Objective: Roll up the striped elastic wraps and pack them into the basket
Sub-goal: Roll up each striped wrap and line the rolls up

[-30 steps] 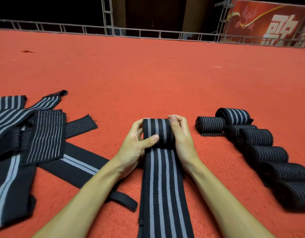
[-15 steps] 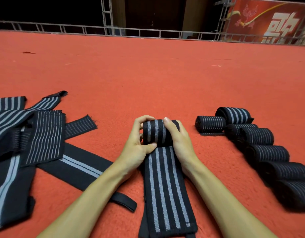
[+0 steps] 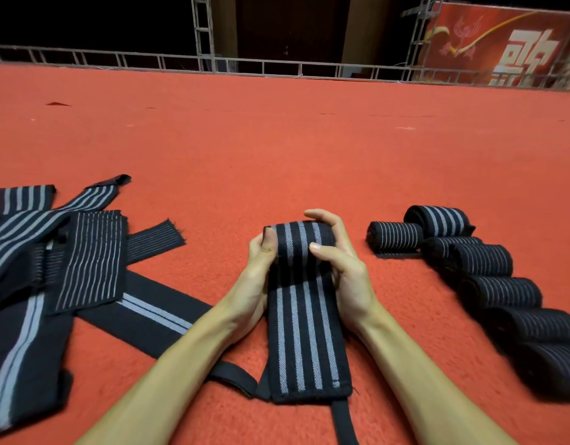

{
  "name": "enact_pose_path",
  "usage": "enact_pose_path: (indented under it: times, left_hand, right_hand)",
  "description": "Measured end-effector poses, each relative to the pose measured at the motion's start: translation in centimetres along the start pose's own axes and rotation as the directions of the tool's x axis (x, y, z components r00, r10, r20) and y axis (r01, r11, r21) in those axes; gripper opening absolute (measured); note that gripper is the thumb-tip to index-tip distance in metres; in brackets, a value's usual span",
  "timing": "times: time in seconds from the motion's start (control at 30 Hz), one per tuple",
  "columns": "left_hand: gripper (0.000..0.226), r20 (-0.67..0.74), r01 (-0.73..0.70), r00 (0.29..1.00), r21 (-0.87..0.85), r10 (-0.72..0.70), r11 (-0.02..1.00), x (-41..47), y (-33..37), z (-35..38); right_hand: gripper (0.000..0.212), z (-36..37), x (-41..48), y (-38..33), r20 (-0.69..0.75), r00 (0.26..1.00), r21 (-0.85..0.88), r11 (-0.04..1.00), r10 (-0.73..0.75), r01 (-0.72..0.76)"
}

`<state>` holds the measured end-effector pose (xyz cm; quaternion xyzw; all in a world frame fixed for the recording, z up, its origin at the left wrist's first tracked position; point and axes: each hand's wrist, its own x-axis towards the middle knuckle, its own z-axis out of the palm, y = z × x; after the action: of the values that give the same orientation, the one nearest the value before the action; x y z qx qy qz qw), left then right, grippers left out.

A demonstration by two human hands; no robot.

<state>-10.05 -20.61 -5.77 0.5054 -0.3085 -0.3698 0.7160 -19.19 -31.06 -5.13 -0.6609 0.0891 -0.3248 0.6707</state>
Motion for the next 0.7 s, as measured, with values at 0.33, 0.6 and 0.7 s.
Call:
enact_pose_path:
  times: [0.33, 0.6, 0.7]
  left_hand:
    - [0.058, 0.021, -0.059, 0.998, -0.042, 0.060, 0.997, 0.1, 0.6, -1.1]
    - [0.057, 0.064, -0.244, 0.969, 0.126, 0.237, 0.962, 0.0, 0.7, -1.2]
    - [0.059, 0.085, -0.256, 0.966, 0.147, 0.246, 0.955, 0.0, 0.6, -1.2]
  right_hand:
    - [0.053, 0.2, 0.4, 0.3, -0.078, 0.997, -0.212, 0.977, -0.005, -0.012]
    - [0.048, 0.1, 0.7, 0.7, -0.142, 0.990, -0.218, 0.975, 0.012, -0.043]
    - [0.051, -0.1, 0.7, 0.8, -0.182, 0.983, -0.218, 0.973, 0.031, -0.071]
